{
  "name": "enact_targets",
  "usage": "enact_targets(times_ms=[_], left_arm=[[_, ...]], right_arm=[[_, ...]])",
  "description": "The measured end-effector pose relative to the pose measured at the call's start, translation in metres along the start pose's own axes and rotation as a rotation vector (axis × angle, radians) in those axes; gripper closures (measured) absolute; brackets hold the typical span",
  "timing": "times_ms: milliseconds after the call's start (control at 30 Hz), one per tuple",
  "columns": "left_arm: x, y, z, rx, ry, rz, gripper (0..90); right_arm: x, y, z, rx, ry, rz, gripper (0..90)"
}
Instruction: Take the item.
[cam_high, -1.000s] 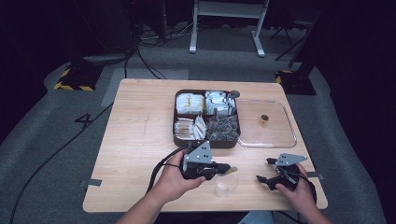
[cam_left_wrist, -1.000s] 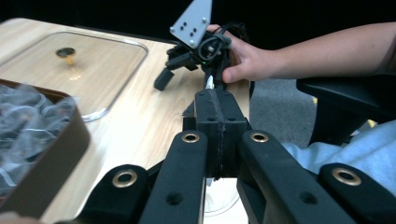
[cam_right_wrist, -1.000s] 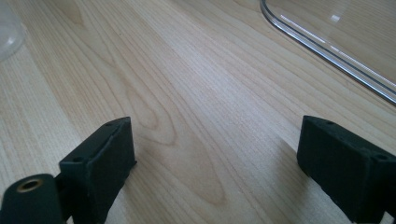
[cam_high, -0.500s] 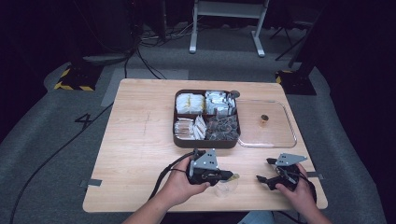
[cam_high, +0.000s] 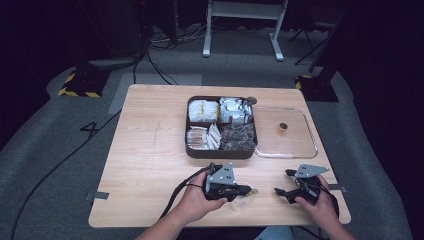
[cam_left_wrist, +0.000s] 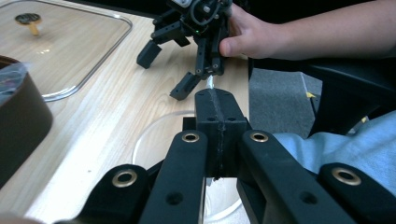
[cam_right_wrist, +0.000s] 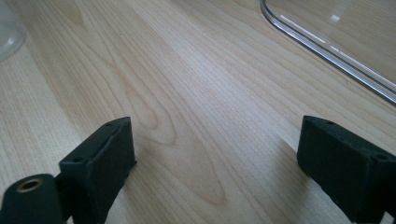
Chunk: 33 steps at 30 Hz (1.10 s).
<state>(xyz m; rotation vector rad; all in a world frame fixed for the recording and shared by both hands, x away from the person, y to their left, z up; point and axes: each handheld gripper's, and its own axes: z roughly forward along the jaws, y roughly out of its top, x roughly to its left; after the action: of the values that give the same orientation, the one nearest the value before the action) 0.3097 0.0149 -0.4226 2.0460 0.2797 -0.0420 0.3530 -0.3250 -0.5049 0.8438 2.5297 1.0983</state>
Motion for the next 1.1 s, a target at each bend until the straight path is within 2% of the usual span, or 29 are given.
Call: enact_targets(times_ms=[33,67,133,200,233,300,367,500,600,900,1100], left_arm=[[0.0,0.0,0.0,-0.003,0.004,0.001,89.4],[0.001,-0.001,0.0,-0.011,-0.002,-0.004,78.9],[0.001,-0.002,-0.001,-0.025,-0.003,-0.003,76.4],[0.002,-0.003,-0.002,-0.033,-0.001,-0.006,68.4],[0.003,-0.004,-0.003,-0.037,0.004,-0.002,68.4],[0.003,-0.006,-0.004,-0.048,0.017,-0.001,59.4],[0.004,-0.006,-0.007,-0.06,0.035,-0.011,56.4],[0.004,-0.005,-0.015,-0.061,0.094,-0.008,47.9],[0.005,-0.005,-0.023,-0.048,0.141,-0.006,46.4],[0.006,-0.012,-0.056,0.007,0.322,-0.022,41.5],[0.009,-0.021,-0.073,0.04,0.381,-0.059,39.7]], right_arm=[[0.0,0.0,0.0,-0.001,0.0,0.0,11.3],[0.0,0.0,0.0,0.0,0.0,0.0,11.2],[0.0,0.0,0.0,0.0,0.002,-0.002,11.2],[-0.001,0.001,0.001,0.0,0.006,-0.005,11.2],[-0.001,0.001,0.001,0.0,0.006,-0.005,11.2],[-0.001,0.001,0.001,0.0,0.006,-0.006,11.2],[-0.001,0.001,0.001,0.0,0.006,-0.005,11.2],[-0.001,0.001,0.001,0.0,0.006,-0.005,11.2],[-0.001,0.001,0.001,0.0,0.005,-0.005,11.2],[0.001,0.001,0.001,0.003,-0.011,0.004,10.4],[0.002,0.001,0.001,0.005,-0.015,0.008,9.8]])
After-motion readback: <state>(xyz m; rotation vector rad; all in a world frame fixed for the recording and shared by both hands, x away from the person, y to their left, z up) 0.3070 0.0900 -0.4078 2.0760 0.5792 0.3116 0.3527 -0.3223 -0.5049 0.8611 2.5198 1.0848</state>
